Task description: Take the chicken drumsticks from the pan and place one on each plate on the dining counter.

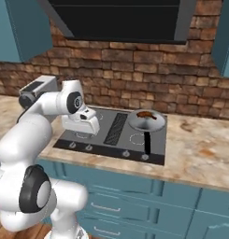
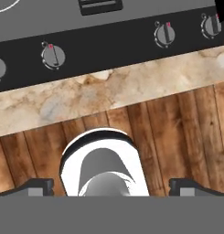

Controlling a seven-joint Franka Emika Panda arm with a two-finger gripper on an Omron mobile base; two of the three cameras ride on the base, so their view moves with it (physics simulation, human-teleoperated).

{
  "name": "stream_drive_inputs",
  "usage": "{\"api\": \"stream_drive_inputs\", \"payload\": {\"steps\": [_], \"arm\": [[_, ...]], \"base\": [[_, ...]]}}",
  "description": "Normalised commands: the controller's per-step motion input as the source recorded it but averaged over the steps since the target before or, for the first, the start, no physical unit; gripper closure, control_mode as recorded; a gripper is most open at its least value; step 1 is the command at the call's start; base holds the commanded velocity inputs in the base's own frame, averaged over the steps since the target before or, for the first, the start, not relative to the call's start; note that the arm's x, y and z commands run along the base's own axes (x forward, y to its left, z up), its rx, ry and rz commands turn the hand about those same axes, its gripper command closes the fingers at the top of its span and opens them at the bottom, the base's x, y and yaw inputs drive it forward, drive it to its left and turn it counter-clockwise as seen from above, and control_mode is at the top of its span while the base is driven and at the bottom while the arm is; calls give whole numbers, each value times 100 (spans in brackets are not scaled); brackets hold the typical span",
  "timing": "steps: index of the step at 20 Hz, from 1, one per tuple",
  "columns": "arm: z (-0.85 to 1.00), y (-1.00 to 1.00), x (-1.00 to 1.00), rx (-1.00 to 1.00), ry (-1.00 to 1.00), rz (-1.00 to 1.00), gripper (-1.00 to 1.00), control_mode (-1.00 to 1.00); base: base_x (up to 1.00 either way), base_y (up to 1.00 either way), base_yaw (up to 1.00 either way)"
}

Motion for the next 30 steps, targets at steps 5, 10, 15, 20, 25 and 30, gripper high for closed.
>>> {"api": "stream_drive_inputs", "payload": {"steps": [5, 10, 15, 20, 25, 30], "arm": [[0, 0, 0, 0, 0, 0, -100, 100], [0, 0, 0, 0, 0, 0, -100, 100], [0, -12, 14, 4, 0, 1, -100, -100], [-13, -42, 70, 2, -5, 0, -100, -100], [-34, -69, 58, 0, -5, 0, -100, -100], [-25, -88, 37, 12, -9, -9, -100, -100]], "base": [[57, -39, 17], [50, -60, 16], [25, -35, 9], [0, 0, 0], [0, 0, 0], [0, 0, 0]]}}
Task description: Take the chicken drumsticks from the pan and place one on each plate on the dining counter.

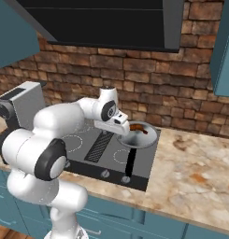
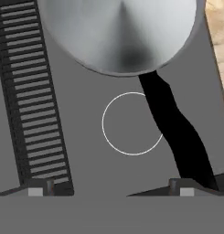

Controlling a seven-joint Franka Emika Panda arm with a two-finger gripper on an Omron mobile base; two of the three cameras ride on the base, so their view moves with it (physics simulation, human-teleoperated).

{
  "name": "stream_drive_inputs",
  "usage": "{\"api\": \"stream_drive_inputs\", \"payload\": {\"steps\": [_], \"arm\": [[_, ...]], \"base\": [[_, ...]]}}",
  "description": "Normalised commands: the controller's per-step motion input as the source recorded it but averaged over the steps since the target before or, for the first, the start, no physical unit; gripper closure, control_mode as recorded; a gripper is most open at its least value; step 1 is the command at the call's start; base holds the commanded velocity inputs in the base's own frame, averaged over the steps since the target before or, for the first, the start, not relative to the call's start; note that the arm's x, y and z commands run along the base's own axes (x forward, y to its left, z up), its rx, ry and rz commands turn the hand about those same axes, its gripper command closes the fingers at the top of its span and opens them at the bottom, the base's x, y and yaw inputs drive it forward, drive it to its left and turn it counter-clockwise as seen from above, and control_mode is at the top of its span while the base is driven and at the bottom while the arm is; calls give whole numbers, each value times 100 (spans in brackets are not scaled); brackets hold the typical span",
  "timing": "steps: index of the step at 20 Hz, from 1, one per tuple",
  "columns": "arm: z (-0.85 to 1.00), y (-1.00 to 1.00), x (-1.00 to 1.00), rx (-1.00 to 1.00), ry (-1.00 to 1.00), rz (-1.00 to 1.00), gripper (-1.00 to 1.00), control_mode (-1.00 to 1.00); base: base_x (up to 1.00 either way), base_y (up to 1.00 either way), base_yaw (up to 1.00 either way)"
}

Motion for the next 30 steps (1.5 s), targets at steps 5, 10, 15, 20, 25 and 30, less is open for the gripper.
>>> {"api": "stream_drive_inputs", "payload": {"steps": [5, 10, 15, 20, 25, 30], "arm": [[-2, -51, 67, 25, -13, -26, -100, -100], [-5, -20, 95, 13, -4, -14, -100, -100], [-24, -12, 98, 5, 0, -14, -100, -100], [-40, -9, 88, 1, 0, -13, -100, -100], [-54, -8, 81, 0, 0, -12, -100, -100], [-62, -16, 67, 0, 0, -10, -100, -100]], "base": [[0, 0, 0], [0, 0, 0], [0, 0, 0], [0, 0, 0], [0, 0, 0], [0, 0, 0]]}}
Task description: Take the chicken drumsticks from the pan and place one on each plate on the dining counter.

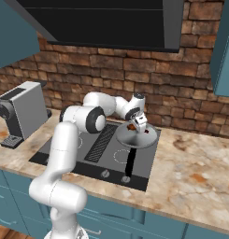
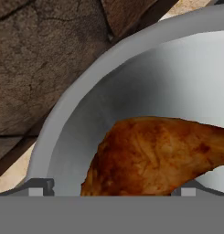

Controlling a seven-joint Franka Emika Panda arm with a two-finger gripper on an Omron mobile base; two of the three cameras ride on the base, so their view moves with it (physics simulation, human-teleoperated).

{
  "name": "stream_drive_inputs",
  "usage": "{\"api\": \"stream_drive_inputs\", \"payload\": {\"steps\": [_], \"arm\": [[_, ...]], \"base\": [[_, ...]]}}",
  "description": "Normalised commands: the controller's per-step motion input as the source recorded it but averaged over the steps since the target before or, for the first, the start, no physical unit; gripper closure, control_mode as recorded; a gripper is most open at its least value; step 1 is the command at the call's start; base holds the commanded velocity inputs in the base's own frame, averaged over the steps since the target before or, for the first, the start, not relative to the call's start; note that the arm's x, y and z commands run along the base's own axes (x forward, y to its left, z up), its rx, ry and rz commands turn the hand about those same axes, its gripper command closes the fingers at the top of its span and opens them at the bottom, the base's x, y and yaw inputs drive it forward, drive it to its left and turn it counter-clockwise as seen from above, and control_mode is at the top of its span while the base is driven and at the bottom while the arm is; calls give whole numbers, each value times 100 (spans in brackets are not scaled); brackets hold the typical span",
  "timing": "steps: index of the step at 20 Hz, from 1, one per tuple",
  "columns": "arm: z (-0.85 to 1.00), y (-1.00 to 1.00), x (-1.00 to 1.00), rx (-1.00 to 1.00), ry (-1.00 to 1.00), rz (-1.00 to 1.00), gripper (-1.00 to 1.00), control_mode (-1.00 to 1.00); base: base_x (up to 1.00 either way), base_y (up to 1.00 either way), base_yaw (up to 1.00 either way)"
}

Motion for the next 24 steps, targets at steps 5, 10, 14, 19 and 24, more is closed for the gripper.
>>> {"api": "stream_drive_inputs", "payload": {"steps": [5, 10, 14, 19, 24], "arm": [[-68, -13, 17, 0, -2, -8, -100, -100], [-65, -12, -29, 0, -14, -9, 100, -100], [-79, -33, -46, 0, -16, -11, 100, -100], [-86, -19, -2, 0, -1, -11, 100, -100], [17, 0, -67, 3, -15, 5, 100, -100]], "base": [[0, 0, 0], [0, 0, 0], [0, 0, 0], [0, 0, 0], [0, 0, 0]]}}
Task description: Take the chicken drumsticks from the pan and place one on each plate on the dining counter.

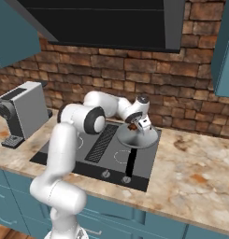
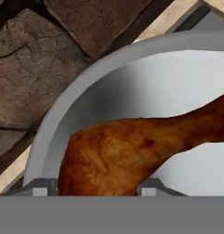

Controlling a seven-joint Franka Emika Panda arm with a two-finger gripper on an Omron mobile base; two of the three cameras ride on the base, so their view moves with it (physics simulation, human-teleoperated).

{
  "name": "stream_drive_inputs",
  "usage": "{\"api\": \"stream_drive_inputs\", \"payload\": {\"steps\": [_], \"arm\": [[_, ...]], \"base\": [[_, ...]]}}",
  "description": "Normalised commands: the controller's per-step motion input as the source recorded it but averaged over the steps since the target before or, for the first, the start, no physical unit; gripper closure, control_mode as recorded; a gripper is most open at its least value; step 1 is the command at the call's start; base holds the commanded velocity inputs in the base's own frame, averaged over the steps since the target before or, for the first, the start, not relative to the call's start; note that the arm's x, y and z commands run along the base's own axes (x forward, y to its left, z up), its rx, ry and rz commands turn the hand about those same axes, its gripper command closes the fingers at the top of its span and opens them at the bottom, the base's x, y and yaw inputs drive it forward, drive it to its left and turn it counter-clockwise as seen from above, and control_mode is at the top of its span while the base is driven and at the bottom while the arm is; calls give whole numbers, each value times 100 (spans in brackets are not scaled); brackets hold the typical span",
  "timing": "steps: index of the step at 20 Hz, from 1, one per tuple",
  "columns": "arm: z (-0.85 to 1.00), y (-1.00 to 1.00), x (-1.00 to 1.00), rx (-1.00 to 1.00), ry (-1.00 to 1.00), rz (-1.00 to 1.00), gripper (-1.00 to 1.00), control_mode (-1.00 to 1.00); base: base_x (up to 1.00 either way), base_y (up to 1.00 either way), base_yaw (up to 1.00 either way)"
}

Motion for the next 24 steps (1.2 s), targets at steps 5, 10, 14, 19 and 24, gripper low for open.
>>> {"api": "stream_drive_inputs", "payload": {"steps": [5, 10, 14, 19, 24], "arm": [[56, 0, -99, 1, -15, 27, 100, -100], [47, 15, -100, 0, -10, 34, 100, -100], [28, 62, -100, 0, -5, 25, 100, -100], [56, 82, -100, -7, -9, 21, 100, -100], [93, 62, -100, -15, -16, 20, 100, -100]], "base": [[0, 0, 0], [0, 0, 0], [0, 0, 0], [0, 0, 0], [0, 0, 0]]}}
